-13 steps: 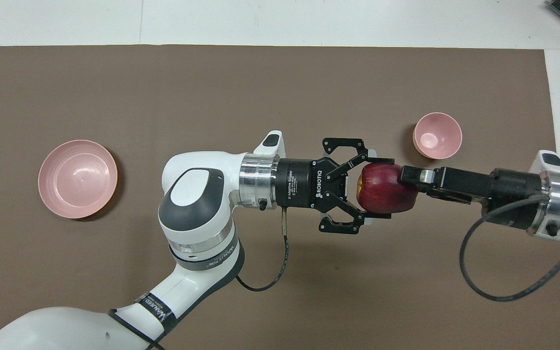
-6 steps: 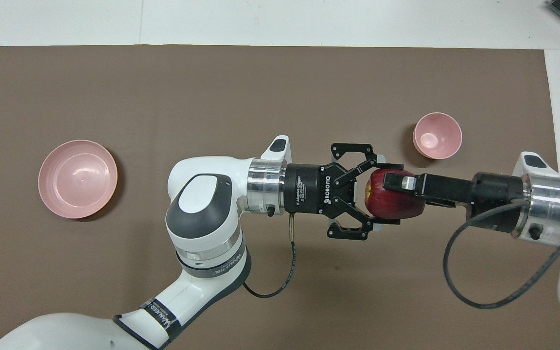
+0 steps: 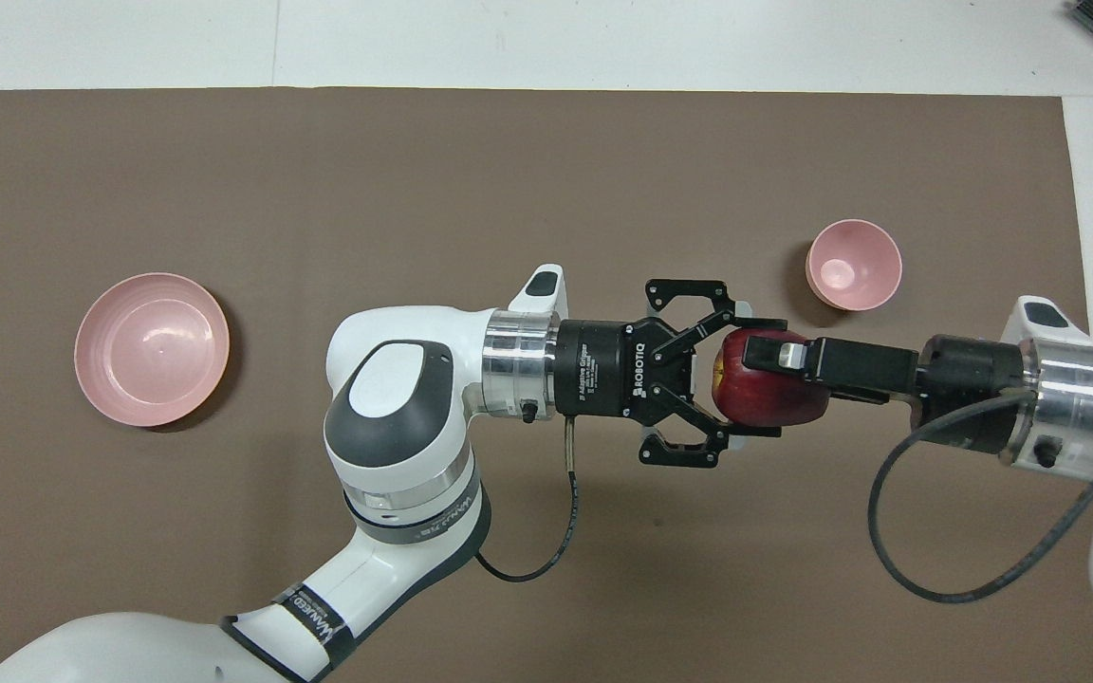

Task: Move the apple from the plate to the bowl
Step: 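Grasp the apple with the right gripper from the left gripper, then carry the apple with the right gripper while the left gripper withdraws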

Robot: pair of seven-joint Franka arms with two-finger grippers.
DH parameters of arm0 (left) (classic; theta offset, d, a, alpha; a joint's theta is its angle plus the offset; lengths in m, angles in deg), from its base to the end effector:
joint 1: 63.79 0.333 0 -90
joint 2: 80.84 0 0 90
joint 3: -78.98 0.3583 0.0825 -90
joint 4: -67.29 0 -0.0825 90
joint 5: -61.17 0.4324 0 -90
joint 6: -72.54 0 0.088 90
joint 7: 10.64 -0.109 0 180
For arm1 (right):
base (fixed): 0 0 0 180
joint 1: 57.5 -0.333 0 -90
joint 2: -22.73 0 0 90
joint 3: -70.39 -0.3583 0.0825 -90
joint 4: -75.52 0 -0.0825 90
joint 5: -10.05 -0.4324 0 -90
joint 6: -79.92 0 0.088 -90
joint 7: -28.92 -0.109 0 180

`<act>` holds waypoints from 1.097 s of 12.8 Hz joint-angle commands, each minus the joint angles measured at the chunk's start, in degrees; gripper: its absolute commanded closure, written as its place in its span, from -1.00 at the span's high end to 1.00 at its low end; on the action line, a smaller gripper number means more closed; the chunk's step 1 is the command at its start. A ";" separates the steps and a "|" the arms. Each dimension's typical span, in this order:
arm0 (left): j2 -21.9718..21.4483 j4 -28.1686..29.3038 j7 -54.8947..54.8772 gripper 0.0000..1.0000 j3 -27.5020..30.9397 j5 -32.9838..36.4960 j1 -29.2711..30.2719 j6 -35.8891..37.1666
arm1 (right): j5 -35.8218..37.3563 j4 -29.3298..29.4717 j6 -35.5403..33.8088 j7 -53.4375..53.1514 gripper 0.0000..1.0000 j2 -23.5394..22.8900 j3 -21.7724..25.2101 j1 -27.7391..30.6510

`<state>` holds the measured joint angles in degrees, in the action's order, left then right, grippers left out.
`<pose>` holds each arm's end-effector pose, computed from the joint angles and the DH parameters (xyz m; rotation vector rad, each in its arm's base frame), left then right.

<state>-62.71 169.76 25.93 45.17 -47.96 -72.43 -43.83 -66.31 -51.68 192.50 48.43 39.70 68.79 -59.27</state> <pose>0.5215 -0.4921 0.4943 1.2368 0.8132 -1.2055 0.5140 0.0966 0.5697 -1.9230 0.1535 -0.2294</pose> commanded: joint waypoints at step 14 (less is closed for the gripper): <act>-2.75 0.45 1.22 1.00 4.10 29.26 0.38 -5.27 | 22.78 4.66 14.23 -1.57 -1.00 -7.19 -0.16 5.81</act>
<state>-64.83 169.32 26.42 48.82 -26.56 -72.23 -48.16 -50.13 -50.57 204.68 48.34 35.77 69.05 -54.23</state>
